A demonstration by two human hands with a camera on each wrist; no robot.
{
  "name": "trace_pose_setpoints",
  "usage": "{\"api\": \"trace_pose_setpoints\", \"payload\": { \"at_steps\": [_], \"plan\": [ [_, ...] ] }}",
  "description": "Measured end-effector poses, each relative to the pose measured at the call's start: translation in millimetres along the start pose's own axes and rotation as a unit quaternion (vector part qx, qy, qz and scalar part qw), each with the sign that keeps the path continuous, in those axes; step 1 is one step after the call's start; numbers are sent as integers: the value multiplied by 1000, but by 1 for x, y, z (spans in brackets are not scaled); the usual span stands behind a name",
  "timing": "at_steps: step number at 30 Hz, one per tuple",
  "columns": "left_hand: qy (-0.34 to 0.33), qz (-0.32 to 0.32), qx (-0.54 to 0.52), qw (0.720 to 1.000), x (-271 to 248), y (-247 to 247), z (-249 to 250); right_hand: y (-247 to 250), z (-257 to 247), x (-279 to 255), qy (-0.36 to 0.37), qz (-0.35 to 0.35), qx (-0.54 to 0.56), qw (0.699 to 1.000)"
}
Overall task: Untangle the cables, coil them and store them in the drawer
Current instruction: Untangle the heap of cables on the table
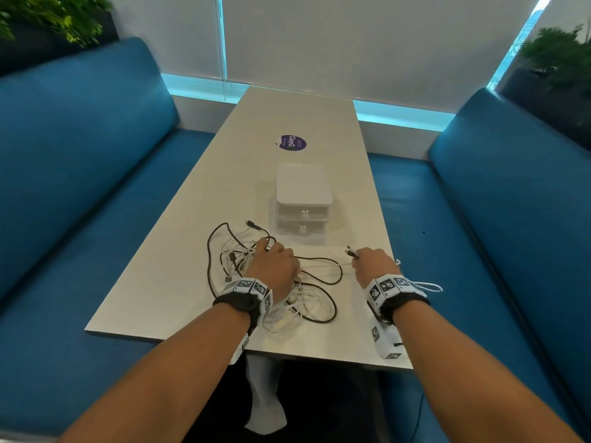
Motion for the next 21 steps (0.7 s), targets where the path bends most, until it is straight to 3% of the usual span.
{"api": "trace_pose_setpoints", "payload": {
  "at_steps": [5,9,15,21],
  "plan": [
    [6,-2,8,1000,1,2,3,-8,-37,-11,90,31,24,995],
    [11,-8,4,1000,2,4,4,-18,-65,-18,175,-1,69,982],
    [-1,20,2,1000,-3,-3,-3,-23,-63,-15,159,-68,117,978],
    [-27,19,1,999,-3,2,-2,-16,-55,-10,121,-59,122,983]
  ]
}}
Point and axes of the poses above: each hand's wrist, its own x-axis towards the middle knuckle, its own y-axis out of the back of the hand, z = x × y, the point moved 1 cm from there along x, towards the middle knuckle, and after that the axes turned 4 degrees about x, right-handed, at the moved point
